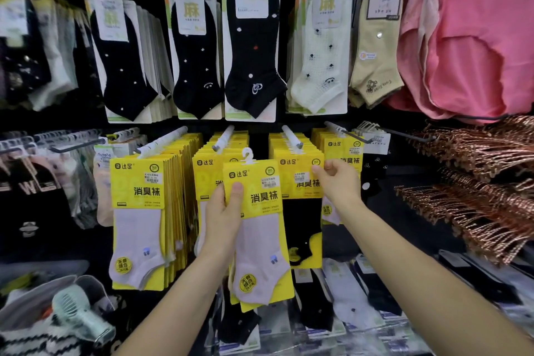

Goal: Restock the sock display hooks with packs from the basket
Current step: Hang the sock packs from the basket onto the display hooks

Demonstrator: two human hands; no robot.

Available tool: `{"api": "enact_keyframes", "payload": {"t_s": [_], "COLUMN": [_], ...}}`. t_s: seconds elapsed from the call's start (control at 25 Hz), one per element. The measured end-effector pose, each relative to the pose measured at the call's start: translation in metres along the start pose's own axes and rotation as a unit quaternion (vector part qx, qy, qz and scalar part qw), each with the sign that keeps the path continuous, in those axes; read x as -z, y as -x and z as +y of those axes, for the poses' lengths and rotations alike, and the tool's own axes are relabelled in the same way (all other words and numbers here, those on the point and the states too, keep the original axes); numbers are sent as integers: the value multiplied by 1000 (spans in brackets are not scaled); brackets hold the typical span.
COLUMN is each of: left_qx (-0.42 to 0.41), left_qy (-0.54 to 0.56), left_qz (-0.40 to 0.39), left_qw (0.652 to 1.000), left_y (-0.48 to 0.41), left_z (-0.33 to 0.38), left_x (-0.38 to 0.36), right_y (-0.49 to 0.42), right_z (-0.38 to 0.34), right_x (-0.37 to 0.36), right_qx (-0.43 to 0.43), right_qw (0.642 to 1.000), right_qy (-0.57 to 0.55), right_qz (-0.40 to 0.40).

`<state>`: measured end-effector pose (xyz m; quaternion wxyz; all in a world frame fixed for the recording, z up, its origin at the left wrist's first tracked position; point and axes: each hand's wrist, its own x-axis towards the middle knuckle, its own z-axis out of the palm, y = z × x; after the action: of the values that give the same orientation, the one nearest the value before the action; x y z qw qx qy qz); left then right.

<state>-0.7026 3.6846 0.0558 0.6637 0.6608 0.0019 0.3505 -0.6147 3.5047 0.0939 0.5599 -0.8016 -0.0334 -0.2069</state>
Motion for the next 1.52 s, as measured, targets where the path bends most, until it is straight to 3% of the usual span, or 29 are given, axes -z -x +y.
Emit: {"api": "enact_keyframes", "payload": {"t_s": [0.12, 0.2, 0.32, 0.56, 0.8, 1.08, 1.32, 1.52], "left_qx": [-3, -5, 0, 0, -7, -2, 2, 13], "left_qy": [5, 11, 17, 5, -1, -17, -24, -23], "left_qz": [-22, -30, -42, -18, 28, 17, -40, -64], "left_qw": [1000, 999, 999, 1000, 1000, 1000, 999, 998], "left_y": [5, 7, 12, 12, -2, -1, 13, 21], "left_z": [1, 2, 3, 1, 3, 7, 7, 4], "left_x": [-11, -20, -35, -35, -2, 11, -11, -31], "right_y": [12, 25, 39, 28, 4, 1, 3, 5], "right_z": [5, 5, 5, 7, 1, -8, 3, 10], "right_x": [9, 13, 11, 21, 31, 13, 15, 34], "right_qx": [11, 56, 95, 16, 13, 39, 99, 69], "right_qw": [998, 994, 989, 996, 998, 998, 988, 993], "right_qy": [-51, -94, -56, -70, -65, 42, 119, 87], "right_qz": [23, -19, -98, -62, -9, -18, -20, -28]}}
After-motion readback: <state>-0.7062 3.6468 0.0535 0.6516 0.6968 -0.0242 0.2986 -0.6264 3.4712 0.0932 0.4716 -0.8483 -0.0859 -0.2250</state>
